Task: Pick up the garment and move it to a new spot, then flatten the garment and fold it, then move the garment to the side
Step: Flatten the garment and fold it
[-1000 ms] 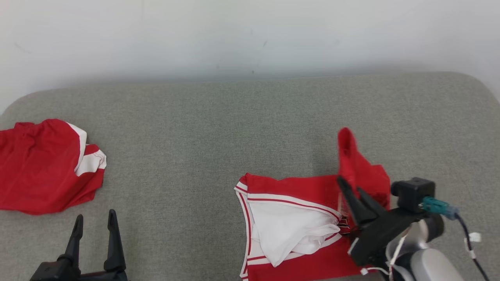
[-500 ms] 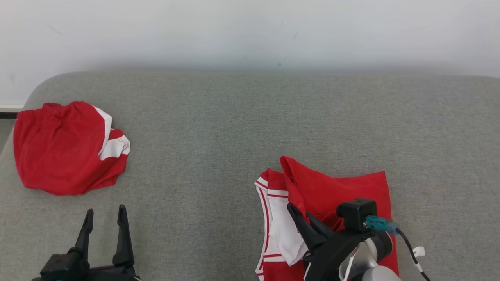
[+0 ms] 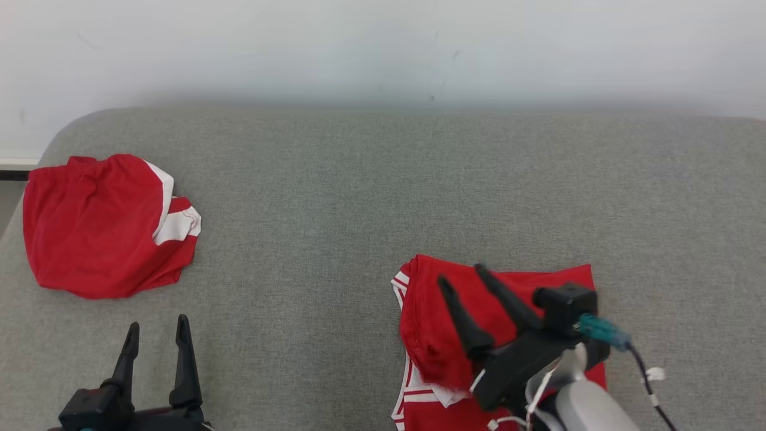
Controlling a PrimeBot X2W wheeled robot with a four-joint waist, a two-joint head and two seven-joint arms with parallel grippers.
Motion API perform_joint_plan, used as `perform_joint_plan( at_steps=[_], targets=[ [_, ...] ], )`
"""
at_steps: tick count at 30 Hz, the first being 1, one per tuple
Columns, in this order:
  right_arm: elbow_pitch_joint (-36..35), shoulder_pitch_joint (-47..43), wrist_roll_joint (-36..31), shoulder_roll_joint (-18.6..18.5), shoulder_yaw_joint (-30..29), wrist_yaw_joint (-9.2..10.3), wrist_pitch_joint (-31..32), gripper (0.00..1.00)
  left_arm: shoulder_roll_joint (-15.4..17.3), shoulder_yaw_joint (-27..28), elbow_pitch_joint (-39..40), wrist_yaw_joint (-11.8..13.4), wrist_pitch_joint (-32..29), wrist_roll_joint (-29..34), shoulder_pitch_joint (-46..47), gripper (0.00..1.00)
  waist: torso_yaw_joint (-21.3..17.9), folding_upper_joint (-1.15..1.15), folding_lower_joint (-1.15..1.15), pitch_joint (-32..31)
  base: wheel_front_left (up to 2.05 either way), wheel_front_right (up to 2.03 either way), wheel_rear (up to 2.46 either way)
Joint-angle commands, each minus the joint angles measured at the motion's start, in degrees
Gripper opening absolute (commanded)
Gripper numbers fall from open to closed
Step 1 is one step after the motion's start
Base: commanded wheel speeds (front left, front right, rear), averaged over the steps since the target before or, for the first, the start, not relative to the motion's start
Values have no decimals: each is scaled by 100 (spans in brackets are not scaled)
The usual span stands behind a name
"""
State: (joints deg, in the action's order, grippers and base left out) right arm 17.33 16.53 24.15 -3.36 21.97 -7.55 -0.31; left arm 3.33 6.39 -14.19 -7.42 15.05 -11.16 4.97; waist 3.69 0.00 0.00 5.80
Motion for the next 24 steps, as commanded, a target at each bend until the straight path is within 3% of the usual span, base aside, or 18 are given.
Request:
perform_joint_plan(
  at_steps=[1,13,24],
  targets=[
    [-48,65,-32,-81,-89,14,-98,100,-7,19,2,-5,17,-18,-35,100,-39,0,0,-35,0,0,0],
    [-606,-292,-264,-659,-1261,14,-827,100,-11,43,172,-1,17,94,-229,100,-213,0,0,-221,0,0,0],
    [-868,-982,-465,-655,-1653,14,-1141,100,-1,172,249,-1,17,173,-400,100,-410,0,0,-436,0,0,0]
  ],
)
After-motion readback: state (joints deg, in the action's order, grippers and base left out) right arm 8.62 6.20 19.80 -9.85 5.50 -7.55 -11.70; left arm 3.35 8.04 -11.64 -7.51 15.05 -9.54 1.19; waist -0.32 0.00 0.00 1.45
